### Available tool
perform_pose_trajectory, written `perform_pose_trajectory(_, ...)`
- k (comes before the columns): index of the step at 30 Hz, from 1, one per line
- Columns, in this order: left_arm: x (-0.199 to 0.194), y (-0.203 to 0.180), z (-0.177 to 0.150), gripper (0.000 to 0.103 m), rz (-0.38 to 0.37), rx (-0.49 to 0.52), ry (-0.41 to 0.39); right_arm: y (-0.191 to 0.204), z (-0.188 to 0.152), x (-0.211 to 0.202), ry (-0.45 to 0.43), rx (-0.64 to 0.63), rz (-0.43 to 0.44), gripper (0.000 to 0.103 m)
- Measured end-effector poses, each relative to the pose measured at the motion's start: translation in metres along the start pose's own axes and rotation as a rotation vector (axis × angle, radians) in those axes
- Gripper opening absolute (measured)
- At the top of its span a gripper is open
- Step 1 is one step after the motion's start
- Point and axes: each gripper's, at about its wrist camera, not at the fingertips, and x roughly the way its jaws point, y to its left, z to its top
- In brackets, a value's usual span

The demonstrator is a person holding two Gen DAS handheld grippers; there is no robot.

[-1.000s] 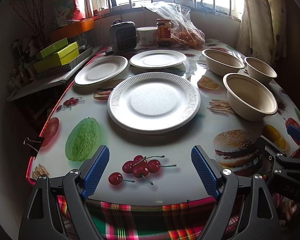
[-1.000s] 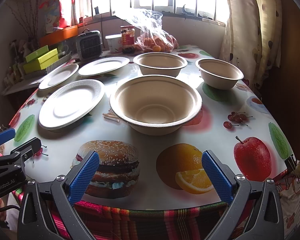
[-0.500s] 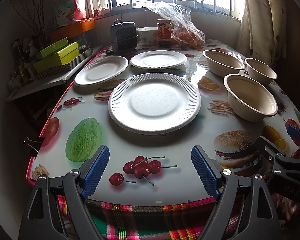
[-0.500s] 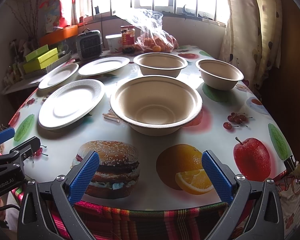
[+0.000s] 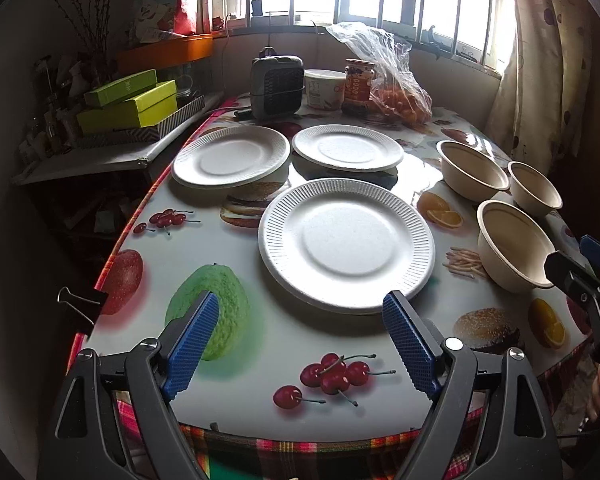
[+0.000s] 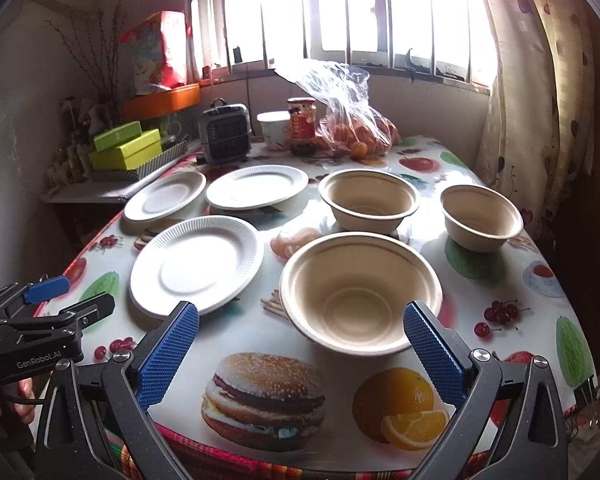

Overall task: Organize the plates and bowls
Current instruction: 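Move the left gripper toward the rim of a white paper plate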

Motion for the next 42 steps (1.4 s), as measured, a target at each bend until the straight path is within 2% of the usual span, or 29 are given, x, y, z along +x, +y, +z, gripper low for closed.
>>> perform_pose_trajectory(4,0.004,0.023,0.02,0.084,0.012,-0.025,0.008,0.009,0.032,0.008,-0.023,-0.036,0.038,0.103)
perform_pose_trajectory(7,0.008,0.045,0.035,0.083,0.01,-0.08,0.005,0.014,0.056,0.017,-0.021,-0.056,0.067,0.102)
perform_pose_trajectory(10,0.016,0.065,0.047,0.079,0.003,-0.134,0.029,0.022,0.077,0.028,-0.019,-0.087,0.09,0.1)
perform_pose_trajectory(12,0.021,0.074,0.054,0.076,0.01,-0.146,0.042,0.028,0.089,0.038,-0.003,-0.099,0.135,0.094)
perform_pose_trajectory(14,0.027,0.081,0.061,0.074,0.011,-0.153,0.052,0.032,0.101,0.052,0.021,-0.107,0.186,0.093)
perform_pose_trajectory(17,0.038,0.093,0.073,0.067,0.0,-0.173,0.072,0.04,0.117,0.073,0.05,-0.123,0.202,0.092)
perform_pose_trajectory(21,0.053,0.108,0.087,0.066,0.014,-0.206,0.093,0.056,0.136,0.107,0.096,-0.174,0.216,0.077)
perform_pose_trajectory(25,0.067,0.12,0.101,0.059,0.024,-0.217,0.097,0.074,0.148,0.139,0.137,-0.242,0.252,0.064)
perform_pose_trajectory(30,0.088,0.14,0.113,0.055,0.023,-0.253,0.121,0.093,0.161,0.182,0.194,-0.283,0.304,0.058)
perform_pose_trajectory(34,0.106,0.151,0.119,0.055,0.041,-0.265,0.141,0.103,0.17,0.224,0.269,-0.295,0.319,0.047)
perform_pose_trajectory(42,0.146,0.177,0.126,0.055,0.021,-0.363,0.183,0.118,0.178,0.292,0.374,-0.297,0.385,0.039)
